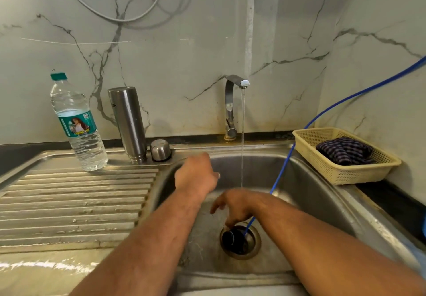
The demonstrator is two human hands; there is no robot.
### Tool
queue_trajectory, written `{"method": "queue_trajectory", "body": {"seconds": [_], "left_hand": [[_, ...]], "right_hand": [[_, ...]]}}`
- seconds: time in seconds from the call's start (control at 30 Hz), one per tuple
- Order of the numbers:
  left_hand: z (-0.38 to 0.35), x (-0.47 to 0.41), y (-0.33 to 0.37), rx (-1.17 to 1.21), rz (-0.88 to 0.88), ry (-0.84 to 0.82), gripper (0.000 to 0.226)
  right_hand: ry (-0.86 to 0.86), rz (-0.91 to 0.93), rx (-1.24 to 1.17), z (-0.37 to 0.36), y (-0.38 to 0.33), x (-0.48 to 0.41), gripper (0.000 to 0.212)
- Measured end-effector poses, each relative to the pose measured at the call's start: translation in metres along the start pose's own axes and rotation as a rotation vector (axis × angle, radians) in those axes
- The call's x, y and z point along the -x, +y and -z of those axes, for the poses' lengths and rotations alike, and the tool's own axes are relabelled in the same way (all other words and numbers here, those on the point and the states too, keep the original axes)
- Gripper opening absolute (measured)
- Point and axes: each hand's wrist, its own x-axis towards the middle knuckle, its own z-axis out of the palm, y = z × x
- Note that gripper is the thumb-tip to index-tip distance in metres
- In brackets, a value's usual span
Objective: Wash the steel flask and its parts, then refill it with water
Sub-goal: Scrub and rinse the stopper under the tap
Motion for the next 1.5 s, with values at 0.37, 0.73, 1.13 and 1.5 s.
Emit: {"method": "queue_trajectory", "body": {"seconds": [0.37,0.73,1.13,1.5], "left_hand": [[-0.023,-0.004,-0.018,-0.07,-0.062,-0.203,0.039],[-0.027,-0.011,-0.029,-0.015,-0.059,-0.182,0.032],[-0.041,-0.016,-0.021,0.067,-0.122,-0.138,0.043],[-0.047,-0.013,0.0,0.485,-0.418,-0.088,0.053]], "right_hand": [[-0.258,-0.086,0.326,-0.039,-0.001,-0.023,0.075],[0.084,-0.24,0.101,-0.019,0.003,-0.006,0.056],[0.65,-0.341,-1.253,0.015,0.064,0.006,0.033],[0.269,-0.253,-1.618,0.029,0.051,0.022,0.064]]}}
